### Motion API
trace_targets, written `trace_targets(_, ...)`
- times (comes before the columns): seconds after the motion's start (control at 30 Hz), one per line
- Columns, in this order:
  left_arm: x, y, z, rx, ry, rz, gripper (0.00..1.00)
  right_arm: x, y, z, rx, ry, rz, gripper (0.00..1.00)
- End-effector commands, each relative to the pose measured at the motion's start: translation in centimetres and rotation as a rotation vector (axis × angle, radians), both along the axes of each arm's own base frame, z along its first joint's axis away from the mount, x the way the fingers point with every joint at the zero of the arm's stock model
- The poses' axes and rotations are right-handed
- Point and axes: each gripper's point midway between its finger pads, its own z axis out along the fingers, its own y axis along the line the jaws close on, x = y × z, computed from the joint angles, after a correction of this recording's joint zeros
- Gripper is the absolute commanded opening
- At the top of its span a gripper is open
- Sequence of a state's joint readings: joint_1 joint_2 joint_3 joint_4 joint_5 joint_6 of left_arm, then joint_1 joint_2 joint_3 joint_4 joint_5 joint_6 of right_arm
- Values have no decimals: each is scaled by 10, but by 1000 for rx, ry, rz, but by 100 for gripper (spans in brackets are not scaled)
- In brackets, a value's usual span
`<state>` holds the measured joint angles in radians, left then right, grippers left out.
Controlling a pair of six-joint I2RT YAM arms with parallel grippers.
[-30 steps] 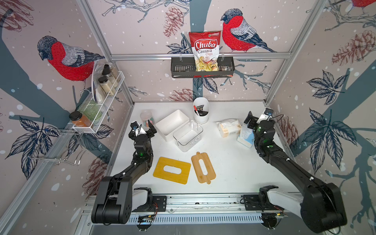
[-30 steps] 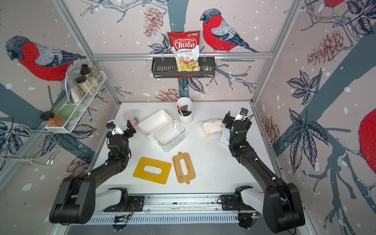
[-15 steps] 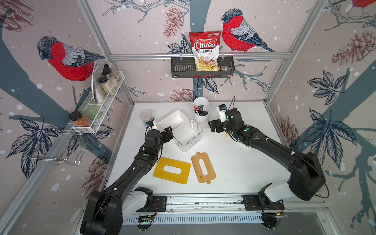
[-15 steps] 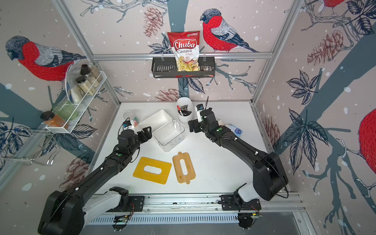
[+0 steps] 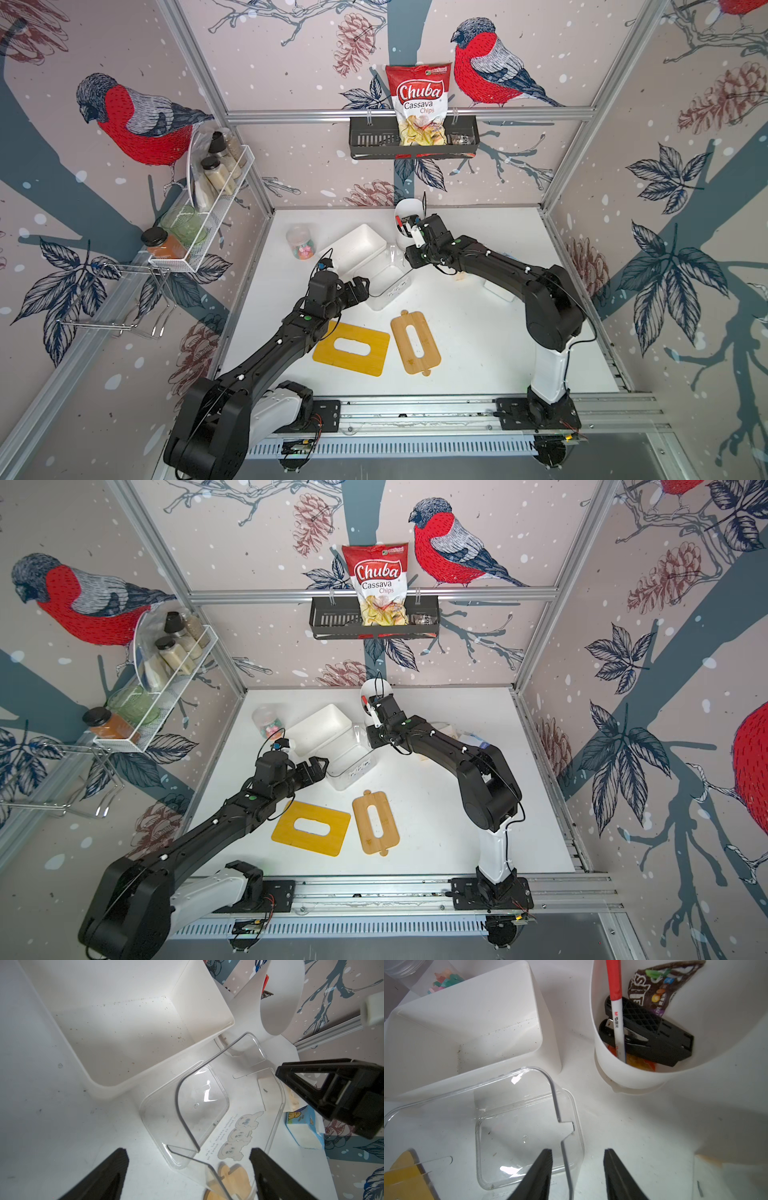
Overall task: Put the tissue paper into the tissue box
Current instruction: Adjust the tissue box at the center of the board.
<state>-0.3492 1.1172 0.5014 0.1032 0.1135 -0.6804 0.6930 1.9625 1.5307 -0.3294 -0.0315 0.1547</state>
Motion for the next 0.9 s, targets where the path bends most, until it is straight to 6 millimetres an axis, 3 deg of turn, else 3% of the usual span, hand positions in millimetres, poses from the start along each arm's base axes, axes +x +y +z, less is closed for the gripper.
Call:
trace_targets(0.0,5,-11,6,-28,-29,-45,96,3,-2,-12,-63,16,1,41)
trace_targets(0.3,18,-28,16,-81,-62,-100,96,8,-2,-21,-126,21,-27,20)
trace_targets(0.7,32,-76,24,-119,-68,-246,96,-13,-78,-23,-155,60,-291,16)
trace_targets(0.87,43,-96,18,-117,-54,-299,96,-24,-95,-21,-92,75,-373,19)
